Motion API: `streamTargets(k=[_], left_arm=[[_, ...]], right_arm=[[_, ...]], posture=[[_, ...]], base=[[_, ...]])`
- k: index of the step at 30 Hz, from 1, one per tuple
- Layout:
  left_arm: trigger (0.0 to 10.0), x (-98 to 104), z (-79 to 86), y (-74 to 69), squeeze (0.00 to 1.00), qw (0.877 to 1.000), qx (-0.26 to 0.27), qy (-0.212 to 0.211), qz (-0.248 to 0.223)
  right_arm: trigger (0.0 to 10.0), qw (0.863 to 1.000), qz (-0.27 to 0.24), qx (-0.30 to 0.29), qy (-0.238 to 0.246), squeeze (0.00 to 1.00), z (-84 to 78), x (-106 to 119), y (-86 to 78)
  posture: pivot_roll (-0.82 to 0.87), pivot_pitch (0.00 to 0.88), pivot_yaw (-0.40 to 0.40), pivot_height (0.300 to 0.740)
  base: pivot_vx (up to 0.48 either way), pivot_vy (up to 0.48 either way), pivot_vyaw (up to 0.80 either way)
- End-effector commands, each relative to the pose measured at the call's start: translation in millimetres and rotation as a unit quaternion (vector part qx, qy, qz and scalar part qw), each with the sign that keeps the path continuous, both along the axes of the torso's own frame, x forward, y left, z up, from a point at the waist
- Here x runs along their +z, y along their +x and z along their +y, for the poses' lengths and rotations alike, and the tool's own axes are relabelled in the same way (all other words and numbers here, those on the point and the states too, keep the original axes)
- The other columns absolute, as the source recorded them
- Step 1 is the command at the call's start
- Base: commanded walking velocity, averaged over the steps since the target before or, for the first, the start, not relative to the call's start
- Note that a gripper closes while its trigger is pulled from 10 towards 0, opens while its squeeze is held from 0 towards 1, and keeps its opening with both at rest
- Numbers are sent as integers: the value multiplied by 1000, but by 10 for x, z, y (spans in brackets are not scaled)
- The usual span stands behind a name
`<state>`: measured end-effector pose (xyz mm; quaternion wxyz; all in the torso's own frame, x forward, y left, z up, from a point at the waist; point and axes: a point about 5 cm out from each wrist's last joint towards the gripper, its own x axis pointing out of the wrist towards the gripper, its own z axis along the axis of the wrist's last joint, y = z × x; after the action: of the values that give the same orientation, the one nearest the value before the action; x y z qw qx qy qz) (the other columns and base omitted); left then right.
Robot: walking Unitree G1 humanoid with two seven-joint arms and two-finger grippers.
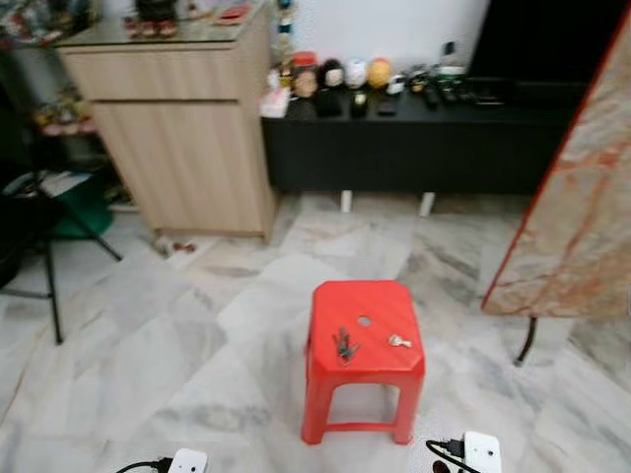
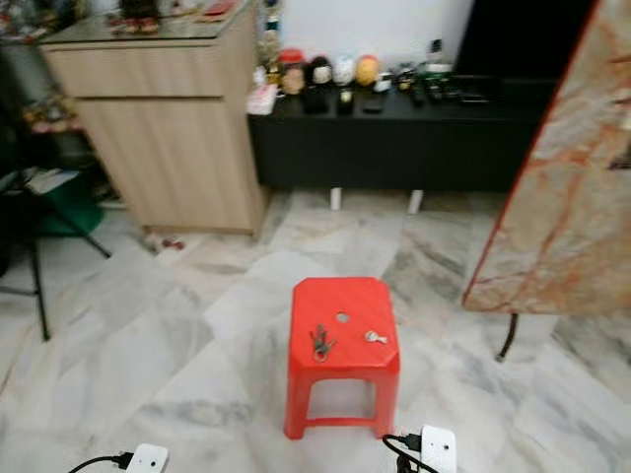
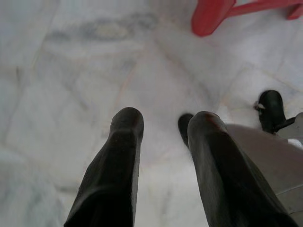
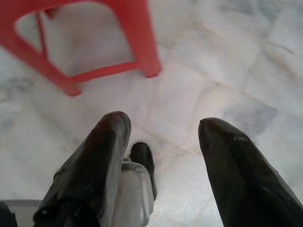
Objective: Hang keys on a hook
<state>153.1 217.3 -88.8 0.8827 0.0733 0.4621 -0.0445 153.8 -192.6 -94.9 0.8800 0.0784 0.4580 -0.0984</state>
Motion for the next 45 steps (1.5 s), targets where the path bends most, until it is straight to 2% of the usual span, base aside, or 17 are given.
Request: streamTargets(k=[1, 13, 23, 31, 36, 45], left_arm=[[10000, -2, 28, -24, 0, 1000, -6, 3, 2], [10000, -3, -1, -10, 0, 1000, -8, 1, 1], [10000, -13, 41, -65, 0, 1000, -6, 3, 6], [10000, -19, 30, -70, 0, 1000, -9, 6, 8], [10000, -20, -9, -49, 0, 1000, -10, 4, 6], [10000, -16, -36, -24, 0, 1000, -10, 5, 2]], right_arm=[[10000, 1000, -6, -5, 0, 0, 3, 10, 24], [10000, 1000, -9, -10, -3, 0, -2, 14, 26], [10000, 1000, -9, -12, -3, 0, -6, 13, 24], [10000, 1000, -14, -12, -4, 0, -9, 19, 31], [10000, 1000, -24, -15, -2, 0, -9, 28, 44], [10000, 997, -76, -33, -2, 0, -26, 87, 104]], posture=[[31, 0, 1, 740], [31, 0, 2, 740], [31, 0, -1, 740], [28, 0, -1, 740], [26, 0, -1, 740], [27, 0, -1, 740]], base=[[244, 0, 0], [221, 0, 0], [240, 0, 0], [0, 0, 0], [0, 0, 0], [0, 0, 0]])
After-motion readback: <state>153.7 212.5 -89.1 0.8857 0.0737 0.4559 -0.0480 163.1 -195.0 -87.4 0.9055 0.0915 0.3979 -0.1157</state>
